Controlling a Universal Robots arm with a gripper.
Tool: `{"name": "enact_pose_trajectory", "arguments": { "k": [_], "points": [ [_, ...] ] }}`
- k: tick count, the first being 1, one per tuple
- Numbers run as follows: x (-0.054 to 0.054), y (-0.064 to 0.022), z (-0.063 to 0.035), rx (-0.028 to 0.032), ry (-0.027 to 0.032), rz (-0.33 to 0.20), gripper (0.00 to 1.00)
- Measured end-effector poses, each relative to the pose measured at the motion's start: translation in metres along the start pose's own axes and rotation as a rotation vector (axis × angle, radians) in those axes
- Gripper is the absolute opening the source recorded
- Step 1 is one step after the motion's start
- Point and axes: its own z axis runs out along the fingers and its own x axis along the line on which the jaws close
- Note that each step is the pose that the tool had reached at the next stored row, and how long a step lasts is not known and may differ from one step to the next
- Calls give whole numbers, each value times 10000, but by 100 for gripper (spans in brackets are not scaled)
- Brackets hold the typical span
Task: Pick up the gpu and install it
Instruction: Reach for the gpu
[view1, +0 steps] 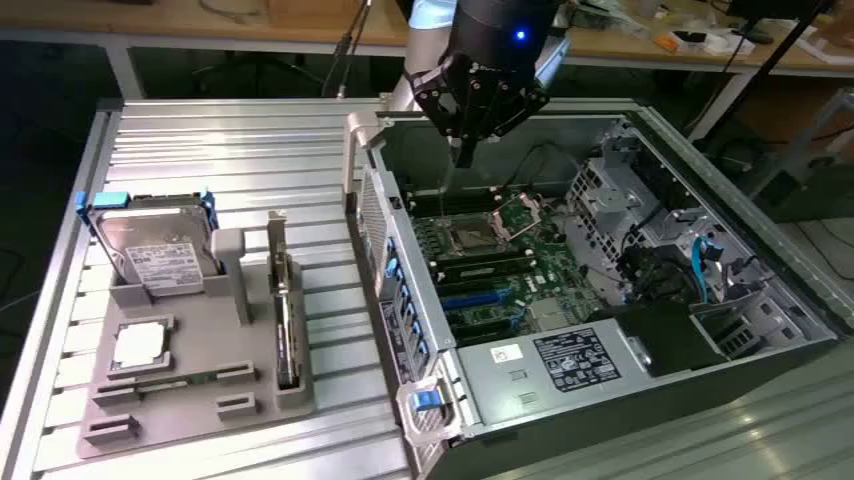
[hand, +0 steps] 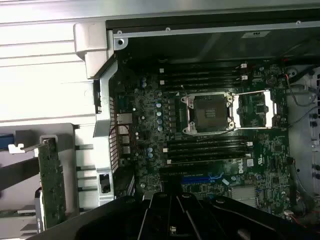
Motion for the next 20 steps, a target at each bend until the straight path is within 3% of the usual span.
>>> {"name": "enact_pose_trajectory", "arguments": {
  "k": [3,20],
  "points": [
    [0,0,0,-23,1,0,11],
    [99,-8,-2,-23,1,-1,11]
  ]
}}
